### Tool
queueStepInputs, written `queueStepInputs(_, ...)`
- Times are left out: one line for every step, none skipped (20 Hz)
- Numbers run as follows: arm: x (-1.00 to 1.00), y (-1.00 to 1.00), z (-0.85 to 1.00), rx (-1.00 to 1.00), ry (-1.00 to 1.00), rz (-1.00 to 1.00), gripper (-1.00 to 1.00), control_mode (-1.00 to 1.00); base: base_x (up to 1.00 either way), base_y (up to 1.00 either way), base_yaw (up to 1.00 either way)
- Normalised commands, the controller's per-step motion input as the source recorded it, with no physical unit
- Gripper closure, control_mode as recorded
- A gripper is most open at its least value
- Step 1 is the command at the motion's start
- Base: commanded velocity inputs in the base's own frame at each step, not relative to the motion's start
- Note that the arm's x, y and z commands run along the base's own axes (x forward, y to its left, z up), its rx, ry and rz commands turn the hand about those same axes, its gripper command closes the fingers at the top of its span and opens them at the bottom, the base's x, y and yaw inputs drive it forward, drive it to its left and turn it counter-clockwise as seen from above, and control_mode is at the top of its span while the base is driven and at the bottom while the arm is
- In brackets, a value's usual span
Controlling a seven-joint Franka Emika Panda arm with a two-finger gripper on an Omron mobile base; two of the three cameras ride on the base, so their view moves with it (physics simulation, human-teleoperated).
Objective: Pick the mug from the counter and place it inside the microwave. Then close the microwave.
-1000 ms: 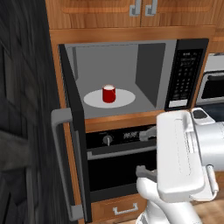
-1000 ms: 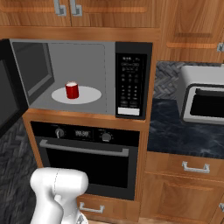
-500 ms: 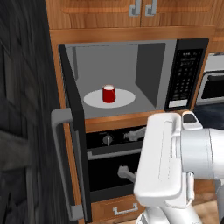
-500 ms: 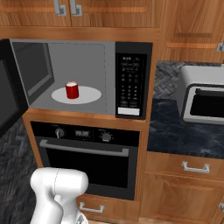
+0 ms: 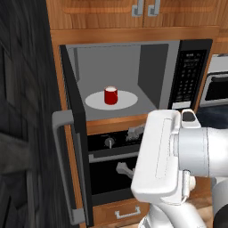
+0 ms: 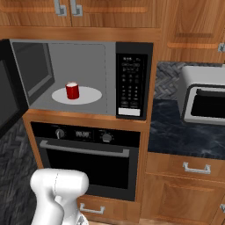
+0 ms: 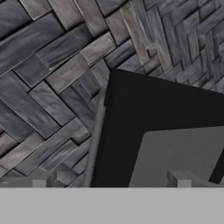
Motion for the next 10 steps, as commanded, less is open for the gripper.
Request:
queueStepInputs(0.0,0.16,0.0,0.0,-0.04,0.0,-1.0,-1.0,0.0,0.0,0.0)
queueStepInputs(0.0,0.17,0.0,0.0,-0.03,0.0,-1.0,-1.0,0.0,0.0,0.0)
queueStepInputs(0.0,0.23,0.0,0.0,-0.03,0.0,-1.0,-1.0,0.0,0.0,0.0)
queueStepInputs(0.0,0.23,0.0,0.0,-0.02,0.0,-1.0,-1.0,0.0,0.0,0.0)
queueStepInputs(0.0,0.21,0.0,0.0,-0.01,0.0,-1.0,-1.0,0.0,0.0,0.0)
queueStepInputs(0.0,0.16,0.0,0.0,-0.01,0.0,-1.0,-1.0,0.0,0.0,0.0)
queueStepInputs(0.0,0.11,0.0,0.0,-0.02,0.0,-1.0,-1.0,0.0,0.0,0.0)
queueStepInputs(0.0,0.09,0.0,0.0,0.0,0.0,-1.0,-1.0,0.0,0.0,0.0)
queueStepInputs(0.0,0.05,0.0,0.0,0.0,-0.01,-1.0,-1.0,0.0,0.0,0.0)
queueStepInputs(0.0,0.05,0.0,0.0,0.0,-0.01,-1.0,-1.0,0.0,0.0,0.0)
